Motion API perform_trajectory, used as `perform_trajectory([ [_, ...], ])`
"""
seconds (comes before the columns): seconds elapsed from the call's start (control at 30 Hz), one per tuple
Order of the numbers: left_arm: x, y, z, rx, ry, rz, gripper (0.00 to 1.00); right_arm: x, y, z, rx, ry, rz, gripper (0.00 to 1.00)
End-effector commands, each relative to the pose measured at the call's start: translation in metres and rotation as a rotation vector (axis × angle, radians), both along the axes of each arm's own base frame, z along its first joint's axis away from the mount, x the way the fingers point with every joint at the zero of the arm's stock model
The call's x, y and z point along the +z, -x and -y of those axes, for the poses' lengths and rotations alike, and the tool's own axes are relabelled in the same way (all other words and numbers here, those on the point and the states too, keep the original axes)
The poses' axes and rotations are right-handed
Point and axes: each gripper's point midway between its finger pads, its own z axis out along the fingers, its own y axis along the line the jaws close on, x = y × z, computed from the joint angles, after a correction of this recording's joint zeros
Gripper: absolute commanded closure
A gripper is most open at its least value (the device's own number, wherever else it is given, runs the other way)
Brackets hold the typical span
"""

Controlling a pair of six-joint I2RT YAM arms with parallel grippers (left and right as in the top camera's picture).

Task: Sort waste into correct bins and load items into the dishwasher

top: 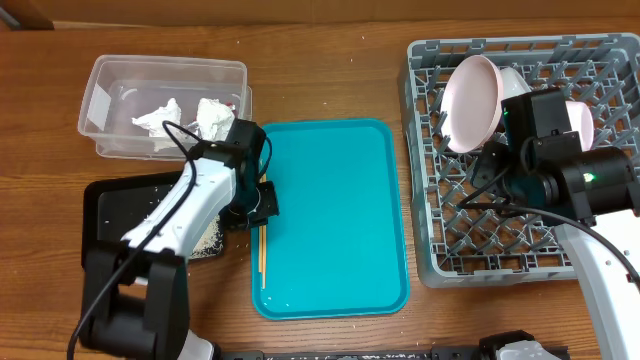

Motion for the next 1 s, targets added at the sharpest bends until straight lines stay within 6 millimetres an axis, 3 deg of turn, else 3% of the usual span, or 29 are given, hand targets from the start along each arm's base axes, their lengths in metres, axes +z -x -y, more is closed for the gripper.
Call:
perform_trajectory([
  [0.0, -0.016, 0.003, -0.01, 0.039, -0.067, -0.036, 0.96, 0.006, 0.0, 0.0, 0.008, -0.003, 0.022, 0.96],
  [0.43, -0.049, 0.003, -0.006, 0.04, -0.068, -0.107, 0.96, 0.005, 0.003, 0.001, 0.008, -0.001, 0.01, 0.96],
  [0.53, -0.05, 0.0, 0.011, 0.016, 0.011, -0.097, 0.96, 0.005, 0.003, 0.001, 0.008, 0.0, 0.008, 0.96],
  [0.7, -0.04, -0.005, 0.066, -0.137, 0.277, -0.051, 0.96, 0.005, 0.003, 0.001, 0.008, 0.0, 0.008, 0.96],
  [0.97, -0.035, -0.004, 0.065, -0.134, 0.287, -0.054, 0.96, 0.007, 0.0, -0.001, 0.012, -0.003, 0.024, 0.96],
])
